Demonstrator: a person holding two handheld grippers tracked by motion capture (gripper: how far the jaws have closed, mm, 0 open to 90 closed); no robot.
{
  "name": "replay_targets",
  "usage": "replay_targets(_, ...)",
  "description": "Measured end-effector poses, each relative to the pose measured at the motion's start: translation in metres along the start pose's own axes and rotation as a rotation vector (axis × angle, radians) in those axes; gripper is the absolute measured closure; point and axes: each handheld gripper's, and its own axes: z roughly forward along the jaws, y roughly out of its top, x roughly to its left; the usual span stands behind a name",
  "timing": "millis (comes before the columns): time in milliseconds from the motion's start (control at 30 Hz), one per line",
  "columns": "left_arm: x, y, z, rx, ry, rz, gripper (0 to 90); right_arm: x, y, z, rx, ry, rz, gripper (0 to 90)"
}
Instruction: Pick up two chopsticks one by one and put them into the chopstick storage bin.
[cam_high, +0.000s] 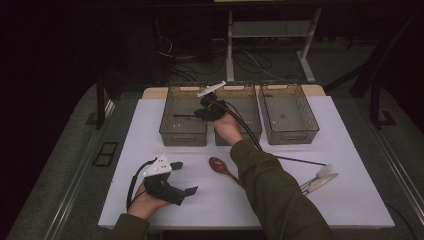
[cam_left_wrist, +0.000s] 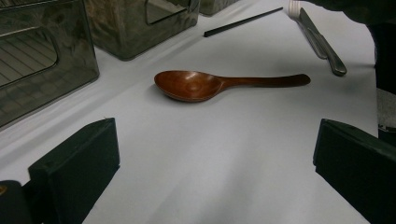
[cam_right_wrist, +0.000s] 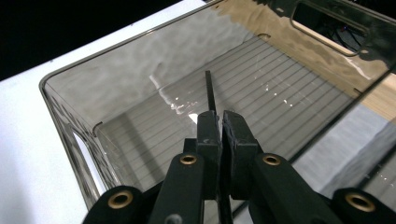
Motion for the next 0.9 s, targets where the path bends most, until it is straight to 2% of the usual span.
replay_targets(267, 0.000, 0.000, 0.001, -0.002, -0.004, 0.001, 0.0, 0.006, 0.006, 0.010, 0.014, -0.010, -0.005, 84.1)
replay_targets(333, 0.000, 0.000, 0.000, -0.002, -0.005, 0.001, 0.0, 0.007, 0.006, 0.011, 0.005, -0.006, -0.003, 74.6)
replay_targets(500, 0.000, 0.000, 0.001, -0.001, -0.005, 0.002, 0.0, 0.005, 0.006, 0.007, -0.006, 0.019, 0.017, 62.2)
replay_targets(700, 0.000, 0.000, 0.001, 0.001, -0.003, 0.003, 0.0, 0.004, 0.007, -0.006, -0.025, 0.054, 0.026, 48.6)
replay_targets(900, 0.000, 0.000, 0.001, 0.006, 0.000, 0.004, 0.0, 0.006, 0.003, -0.029, -0.038, 0.102, 0.009, 47.2)
